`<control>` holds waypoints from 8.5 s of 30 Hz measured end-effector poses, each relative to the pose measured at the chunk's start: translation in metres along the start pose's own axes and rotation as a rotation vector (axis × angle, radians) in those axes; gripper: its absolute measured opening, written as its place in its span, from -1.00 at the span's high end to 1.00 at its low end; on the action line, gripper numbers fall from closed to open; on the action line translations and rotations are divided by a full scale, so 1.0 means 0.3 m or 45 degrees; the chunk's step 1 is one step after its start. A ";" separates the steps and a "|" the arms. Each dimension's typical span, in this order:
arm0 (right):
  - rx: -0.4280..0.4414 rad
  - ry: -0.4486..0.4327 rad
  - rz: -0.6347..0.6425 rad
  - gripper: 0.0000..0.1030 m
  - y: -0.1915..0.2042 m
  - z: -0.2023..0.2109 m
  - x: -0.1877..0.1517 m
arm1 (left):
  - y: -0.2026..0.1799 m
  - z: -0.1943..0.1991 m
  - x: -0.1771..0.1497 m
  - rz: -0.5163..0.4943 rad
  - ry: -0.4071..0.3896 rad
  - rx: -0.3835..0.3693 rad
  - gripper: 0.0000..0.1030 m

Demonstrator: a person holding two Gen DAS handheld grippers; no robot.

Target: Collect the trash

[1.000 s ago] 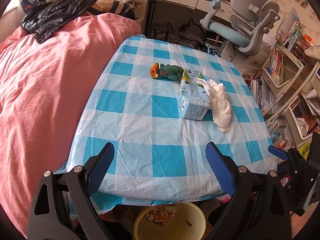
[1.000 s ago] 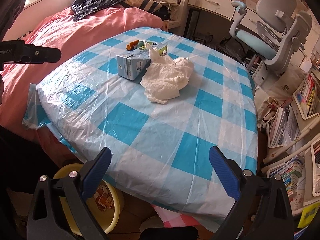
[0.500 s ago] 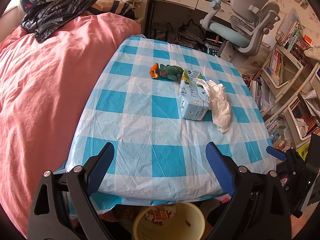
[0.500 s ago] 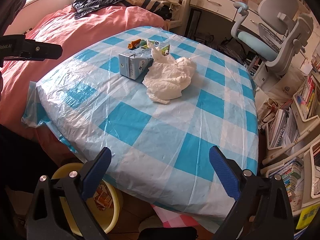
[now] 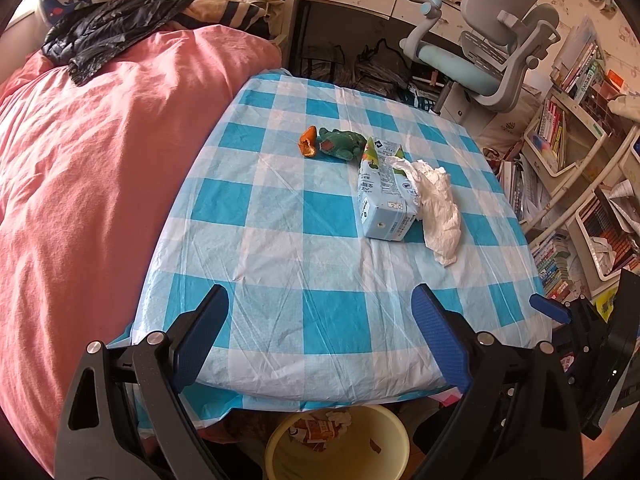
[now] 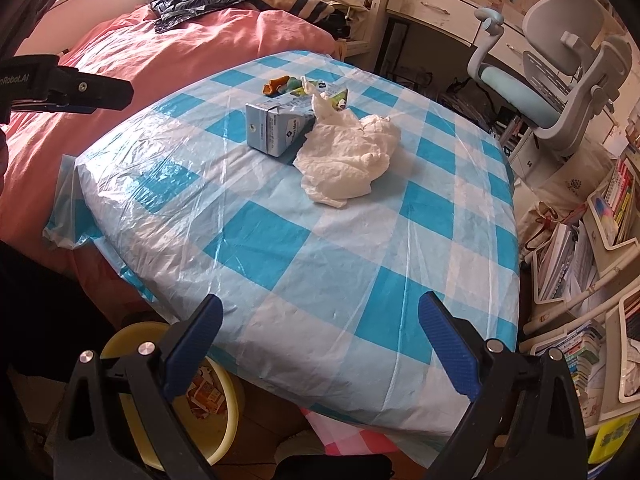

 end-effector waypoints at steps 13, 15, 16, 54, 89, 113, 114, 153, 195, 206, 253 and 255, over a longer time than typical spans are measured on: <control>-0.001 0.003 0.015 -0.83 0.009 -0.001 -0.001 | -0.001 -0.001 0.000 0.003 0.002 0.001 -0.74; 0.000 0.002 0.014 -0.83 0.009 -0.001 -0.001 | -0.002 -0.001 -0.002 0.002 0.001 0.002 -0.74; 0.000 0.003 0.014 -0.83 0.009 -0.001 -0.001 | -0.001 -0.001 -0.001 0.002 0.001 0.002 -0.74; 0.136 -0.048 -0.161 -0.83 -0.076 -0.107 0.117 | -0.020 -0.195 0.141 -0.007 0.079 0.024 -0.74; 0.130 -0.099 -0.088 -0.83 -0.093 -0.357 0.424 | -0.208 -0.511 0.340 -0.119 0.185 -0.153 -0.74; 0.165 0.011 -0.262 -0.16 -0.220 -0.344 0.311 | -0.180 -0.483 0.276 -0.436 0.166 0.088 -0.69; 0.198 0.019 -0.268 0.07 -0.215 -0.346 0.309 | -0.180 -0.486 0.268 -0.442 0.184 0.083 -0.51; 0.168 0.094 -0.042 -0.37 -0.119 -0.171 0.126 | 0.039 -0.299 0.211 -0.298 0.174 0.215 -0.69; 0.348 -0.087 0.018 0.70 0.016 -0.070 0.201 | -0.067 -0.169 0.223 -0.189 0.018 -0.054 0.50; 0.391 -0.198 -0.044 0.70 0.081 0.061 0.226 | -0.002 -0.013 0.181 -0.128 -0.122 -0.036 0.50; 0.202 -0.157 0.192 -0.41 0.168 0.159 0.032 | -0.057 0.102 -0.429 -0.262 0.140 -0.030 -0.35; 0.224 -0.133 0.148 -0.41 0.151 0.131 0.025 | -0.024 0.112 -0.395 -0.201 0.090 0.010 -0.44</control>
Point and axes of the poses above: each gripper's, at about its wrist camera, not at the fingertips, and z roughly against the way its jaws point, y to its left, x to its top, the point moved 6 cm from there along -z, roughly the way its jaws point, and after that the axes turned 2 degrees about x, right-handed, at the moved point
